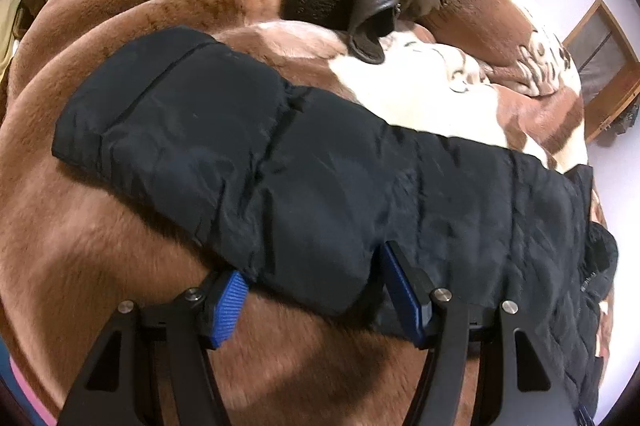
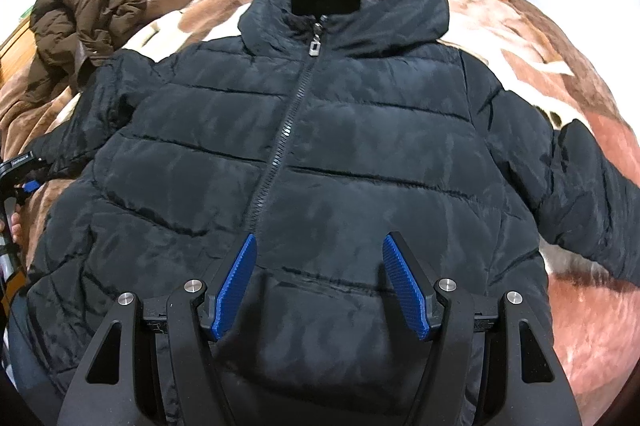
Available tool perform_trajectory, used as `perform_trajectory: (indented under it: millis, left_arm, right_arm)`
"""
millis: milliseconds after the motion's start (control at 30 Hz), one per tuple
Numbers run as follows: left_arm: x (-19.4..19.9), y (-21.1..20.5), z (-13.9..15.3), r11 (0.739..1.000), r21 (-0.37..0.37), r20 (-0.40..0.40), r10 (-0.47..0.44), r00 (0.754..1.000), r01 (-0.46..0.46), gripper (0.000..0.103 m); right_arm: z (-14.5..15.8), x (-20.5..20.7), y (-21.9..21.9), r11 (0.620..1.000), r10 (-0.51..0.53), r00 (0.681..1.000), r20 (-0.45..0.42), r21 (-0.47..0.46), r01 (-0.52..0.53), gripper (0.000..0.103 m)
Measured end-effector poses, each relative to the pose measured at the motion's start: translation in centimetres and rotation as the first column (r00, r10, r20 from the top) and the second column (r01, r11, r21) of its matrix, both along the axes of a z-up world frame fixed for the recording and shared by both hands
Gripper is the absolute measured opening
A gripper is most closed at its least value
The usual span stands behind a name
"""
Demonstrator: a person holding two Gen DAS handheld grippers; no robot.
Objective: Fold large clothes
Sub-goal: 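Reach the left tool to the jacket sleeve cuff and grasp it, then lift the sleeve with the left tool and fold it across the jacket front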
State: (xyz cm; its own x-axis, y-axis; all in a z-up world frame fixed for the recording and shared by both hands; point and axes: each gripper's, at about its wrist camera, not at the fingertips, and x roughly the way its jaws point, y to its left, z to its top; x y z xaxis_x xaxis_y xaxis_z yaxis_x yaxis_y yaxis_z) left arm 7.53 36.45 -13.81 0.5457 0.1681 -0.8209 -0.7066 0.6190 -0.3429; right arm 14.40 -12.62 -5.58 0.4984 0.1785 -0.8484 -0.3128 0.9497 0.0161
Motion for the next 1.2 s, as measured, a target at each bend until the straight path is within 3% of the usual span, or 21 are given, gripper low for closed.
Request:
perform_trajectory:
  millis: [67, 133, 200, 367, 533, 700, 867, 1033, 1200]
  left_arm:
    - [0.5, 0.2, -0.2, 1.0, 0.024, -0.007, 0.007, 1.0, -0.007, 0.056]
    - [0.9, 0.1, 0.0, 0.998, 0.061, -0.019, -0.001, 1.0, 0.002, 0.032]
    - [1.2, 0.0, 0.9, 0.997, 0.077, -0.017, -0.005, 1.0, 0.006, 0.018]
    - [0.9, -1.8, 6.4, 0.987, 0.147, 0.051, -0.066, 0.996, 0.058, 0.012]
    - [1.0, -5.4, 14.6, 0.96, 0.237, 0.173, -0.192, 0.966, 0.149, 0.012]
    - [2.1, -10.8, 21.4, 0.914, 0.305, 0.262, -0.352, 0.898, 0.27, 0.012]
    - [4.3, -17.5, 24.6, 0.848, 0.321, 0.295, -0.512, 0.807, 0.421, 0.012]
    - [7.9, -24.8, 23.7, 0.761, 0.317, 0.26, -0.644, 0.72, 0.566, 0.012]
    - [11.6, -31.6, 20.3, 0.665, 0.287, 0.184, -0.745, 0.642, 0.69, 0.013]
  right_arm:
    - [-0.3, -0.1, -0.3, 1.0, -0.009, 1.0, -0.003, -0.001, 0.009, 0.066]
    - [-0.5, -0.3, -0.6, 1.0, -0.019, 1.0, -0.009, -0.003, 0.019, 0.066]
    - [-0.5, -0.6, -1.0, 1.0, -0.027, 1.0, -0.01, -0.007, 0.027, 0.066]
    - [-0.6, -1.6, -2.4, 0.998, -0.054, 0.998, -0.011, -0.018, 0.054, 0.066]
    - [0.0, -2.8, -4.1, 0.997, -0.079, 0.997, -0.01, 0.014, 0.079, 0.066]
    - [1.2, -4.1, -6.1, 0.992, -0.11, 0.994, 0.004, 0.055, 0.11, 0.066]
    - [2.5, -5.1, -8.6, 0.985, -0.151, 0.988, 0.033, 0.091, 0.147, 0.066]
    - [2.8, -5.6, -10.9, 0.975, -0.196, 0.98, 0.035, 0.117, 0.191, 0.066]
    - [2.3, -5.8, -13.2, 0.964, -0.238, 0.971, 0.024, 0.13, 0.233, 0.066]
